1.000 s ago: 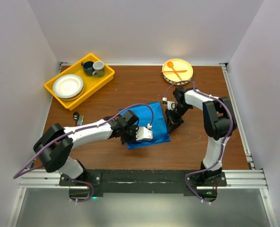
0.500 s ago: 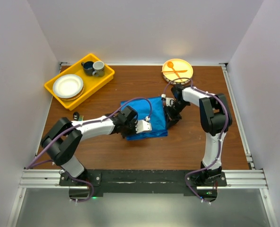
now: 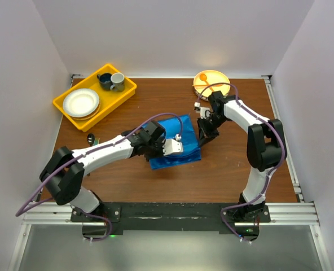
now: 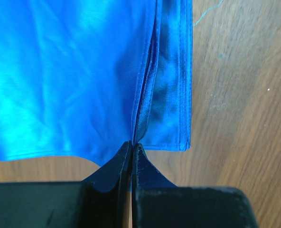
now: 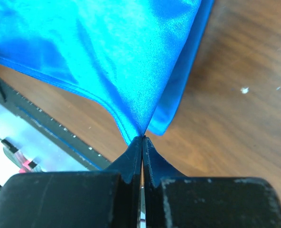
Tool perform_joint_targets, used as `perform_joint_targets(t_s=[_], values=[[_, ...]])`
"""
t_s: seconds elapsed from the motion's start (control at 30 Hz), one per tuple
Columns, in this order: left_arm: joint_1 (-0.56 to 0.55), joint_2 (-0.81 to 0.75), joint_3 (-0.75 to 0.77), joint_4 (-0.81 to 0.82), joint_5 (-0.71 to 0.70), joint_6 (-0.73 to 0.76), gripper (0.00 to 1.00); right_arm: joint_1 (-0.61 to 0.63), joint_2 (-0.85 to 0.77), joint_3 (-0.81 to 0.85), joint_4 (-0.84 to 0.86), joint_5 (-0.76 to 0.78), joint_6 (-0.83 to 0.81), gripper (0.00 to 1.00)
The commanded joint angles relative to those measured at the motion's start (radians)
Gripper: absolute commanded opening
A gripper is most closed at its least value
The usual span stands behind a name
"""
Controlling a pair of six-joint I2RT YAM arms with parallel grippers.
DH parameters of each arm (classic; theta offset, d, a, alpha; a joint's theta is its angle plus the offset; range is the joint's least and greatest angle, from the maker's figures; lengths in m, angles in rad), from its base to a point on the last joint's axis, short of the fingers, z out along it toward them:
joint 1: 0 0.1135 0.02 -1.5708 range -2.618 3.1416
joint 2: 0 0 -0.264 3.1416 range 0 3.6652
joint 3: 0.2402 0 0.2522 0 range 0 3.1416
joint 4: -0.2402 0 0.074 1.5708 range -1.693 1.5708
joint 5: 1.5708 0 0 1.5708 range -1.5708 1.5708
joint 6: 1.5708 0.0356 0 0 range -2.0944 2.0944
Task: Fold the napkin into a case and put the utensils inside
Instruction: Fold the rectangle-folded napkin at the center of the board.
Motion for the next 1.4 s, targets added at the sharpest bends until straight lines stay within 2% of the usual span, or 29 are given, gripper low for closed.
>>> perform_joint_targets(t_s=[0.0, 0.23, 0.6, 1.03, 1.37], values=[[-0.006, -0.052, 0.048, -0.081, 0.030, 0.001, 0.00, -0.002, -0.030, 0.008, -0.069, -0.026, -0.023, 0.00], [-0.023, -0.027, -0.007, -0.052, 0.069, -0.017, 0.00, 0.000, 0.007, -0.075, 0.015, 0.009, -0.013, 0.00], [-0.023, 0.031, -0.119, 0.090, 0.013, -0.052, 0.00, -0.002, 0.093, -0.094, 0.097, 0.049, -0.004, 0.00], [-0.023, -0.009, -0.082, 0.070, 0.009, -0.068, 0.01, -0.002, 0.010, -0.014, 0.016, 0.027, -0.029, 0.00], [-0.023, -0.002, -0.067, 0.069, 0.053, -0.094, 0.01, -0.002, 0.019, -0.037, 0.037, 0.053, -0.036, 0.00]])
